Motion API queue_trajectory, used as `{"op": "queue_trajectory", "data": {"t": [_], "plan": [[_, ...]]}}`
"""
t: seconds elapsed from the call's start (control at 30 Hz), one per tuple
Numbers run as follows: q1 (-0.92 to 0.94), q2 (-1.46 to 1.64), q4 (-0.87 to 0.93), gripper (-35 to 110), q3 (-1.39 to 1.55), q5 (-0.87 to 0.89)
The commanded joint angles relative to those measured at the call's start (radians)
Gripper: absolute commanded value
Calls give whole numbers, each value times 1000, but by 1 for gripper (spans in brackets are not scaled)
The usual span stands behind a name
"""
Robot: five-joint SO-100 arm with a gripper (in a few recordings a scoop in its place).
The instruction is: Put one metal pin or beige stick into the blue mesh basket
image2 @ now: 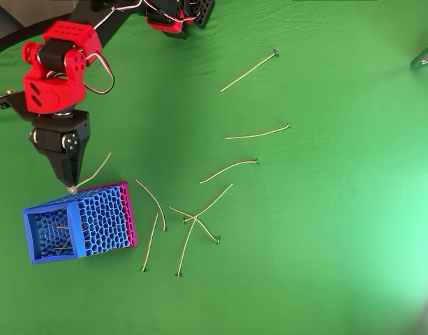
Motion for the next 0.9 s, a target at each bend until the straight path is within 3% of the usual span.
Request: {"op": "queue_trajectory", "data": {"t": [0.0,0.87], "plan": [[-8,18,-11,0,-49,-5],[89,-382,-293,0,-615,-196]]}}
